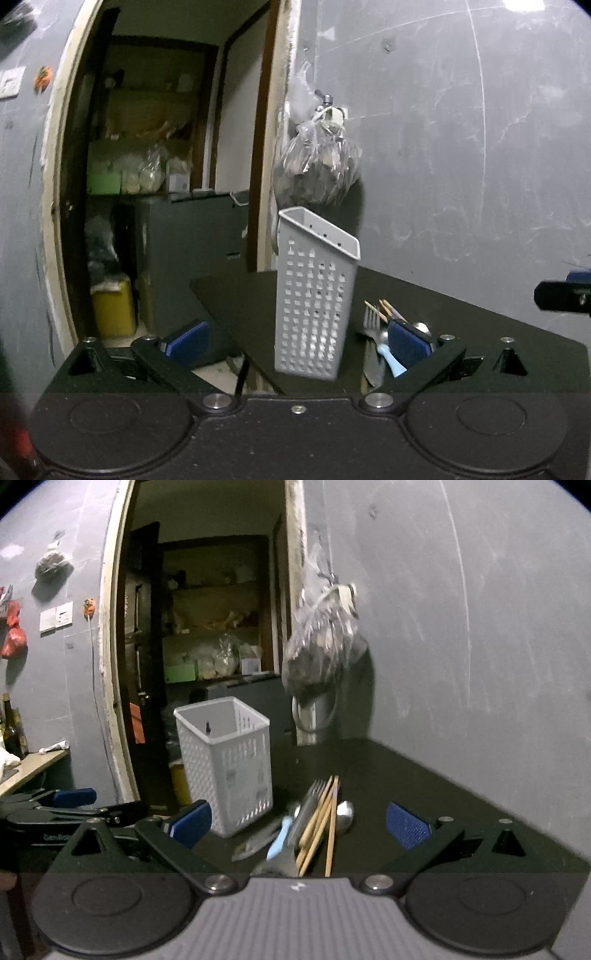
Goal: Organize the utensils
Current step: 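Grasp the white caddy rim with the left tool while the right tool approaches the utensils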
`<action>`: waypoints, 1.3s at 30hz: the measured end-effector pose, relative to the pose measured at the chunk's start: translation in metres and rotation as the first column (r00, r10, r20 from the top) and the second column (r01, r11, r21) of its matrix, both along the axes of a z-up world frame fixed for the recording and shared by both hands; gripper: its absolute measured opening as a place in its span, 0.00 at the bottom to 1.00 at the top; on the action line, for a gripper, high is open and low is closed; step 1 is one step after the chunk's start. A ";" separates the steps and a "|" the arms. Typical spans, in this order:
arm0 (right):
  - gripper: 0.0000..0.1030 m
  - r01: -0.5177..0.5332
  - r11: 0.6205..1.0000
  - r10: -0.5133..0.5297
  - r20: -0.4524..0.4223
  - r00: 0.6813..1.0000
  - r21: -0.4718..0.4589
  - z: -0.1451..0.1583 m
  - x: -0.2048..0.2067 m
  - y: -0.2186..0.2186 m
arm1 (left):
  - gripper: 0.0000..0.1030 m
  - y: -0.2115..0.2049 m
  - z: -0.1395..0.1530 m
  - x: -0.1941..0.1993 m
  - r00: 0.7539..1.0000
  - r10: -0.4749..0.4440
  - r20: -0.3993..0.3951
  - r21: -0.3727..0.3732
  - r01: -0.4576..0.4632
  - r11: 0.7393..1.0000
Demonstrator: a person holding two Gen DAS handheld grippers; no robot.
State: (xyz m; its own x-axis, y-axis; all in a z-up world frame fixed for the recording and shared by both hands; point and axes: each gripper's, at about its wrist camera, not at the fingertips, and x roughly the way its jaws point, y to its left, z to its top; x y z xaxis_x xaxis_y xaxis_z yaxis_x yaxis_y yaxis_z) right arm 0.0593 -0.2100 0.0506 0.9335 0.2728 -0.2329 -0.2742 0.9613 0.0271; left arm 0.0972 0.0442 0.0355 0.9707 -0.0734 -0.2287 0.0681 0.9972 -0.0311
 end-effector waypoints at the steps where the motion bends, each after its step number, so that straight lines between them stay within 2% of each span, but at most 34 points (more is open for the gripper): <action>1: 1.00 0.004 1.000 -0.003 0.006 1.000 -0.015 0.005 0.006 0.003 | 1.00 0.000 0.000 0.008 1.000 0.000 -0.004 0.017 0.000 1.000; 5: 1.00 0.010 0.997 -0.010 0.005 1.000 -0.071 0.013 0.034 0.011 | 1.00 0.000 0.002 0.040 1.000 -0.009 0.005 0.033 0.009 0.999; 8: 1.00 0.009 0.997 -0.009 0.002 1.000 -0.081 0.012 0.055 0.011 | 1.00 -0.007 0.000 0.057 0.999 -0.006 0.039 0.076 0.003 0.997; 14: 1.00 0.041 0.999 -0.041 -0.025 0.999 0.002 0.005 0.089 -0.003 | 1.00 -0.028 -0.011 0.087 0.998 -0.024 0.061 0.155 0.015 0.988; 18: 1.00 0.046 0.999 -0.045 -0.060 0.997 0.015 -0.008 0.103 -0.006 | 1.00 -0.039 -0.018 0.112 0.999 -0.031 0.043 0.204 0.022 0.979; 24: 1.00 0.043 0.999 -0.046 -0.112 0.993 -0.022 -0.029 0.120 0.002 | 1.00 -0.042 -0.027 0.136 0.996 -0.032 0.084 0.227 0.012 0.974; 31: 1.00 0.010 0.995 -0.028 -0.177 0.984 -0.099 -0.049 0.142 0.019 | 0.99 -0.038 -0.039 0.156 0.996 -0.053 0.065 0.219 0.038 0.975; 36: 1.00 -0.041 0.983 0.003 -0.204 0.979 -0.178 -0.059 0.156 0.036 | 0.91 -0.031 -0.043 0.162 0.995 -0.090 0.051 0.194 0.079 0.978; 39: 0.99 -0.056 0.974 0.011 -0.201 0.979 -0.220 -0.061 0.161 0.045 | 0.80 -0.029 -0.045 0.164 0.991 -0.125 0.038 0.187 0.116 0.975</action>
